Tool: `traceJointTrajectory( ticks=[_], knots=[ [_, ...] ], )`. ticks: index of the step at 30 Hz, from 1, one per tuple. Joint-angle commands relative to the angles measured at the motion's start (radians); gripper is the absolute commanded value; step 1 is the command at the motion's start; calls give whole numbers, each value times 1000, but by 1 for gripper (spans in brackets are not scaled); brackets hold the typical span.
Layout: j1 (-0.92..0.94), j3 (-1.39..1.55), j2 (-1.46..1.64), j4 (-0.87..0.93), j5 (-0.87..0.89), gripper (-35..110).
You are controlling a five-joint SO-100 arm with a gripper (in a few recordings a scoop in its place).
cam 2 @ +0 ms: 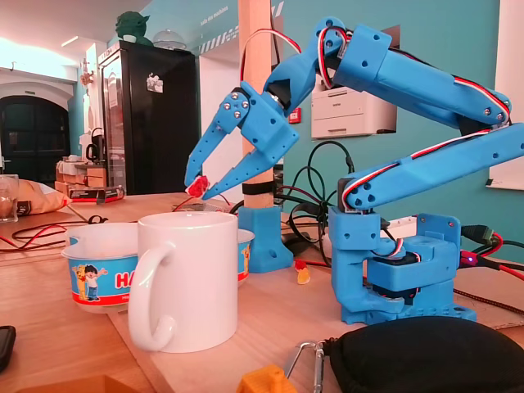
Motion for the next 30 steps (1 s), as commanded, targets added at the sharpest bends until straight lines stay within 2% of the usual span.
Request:
traceJointTrajectory(
  ticks=[1,10,30],
  knots=[
    [11,-8,17,-3,3,-3],
    [-124,-6,21,-3,5,-3],
    [-127,71,21,-3,5,-3]
  ],
)
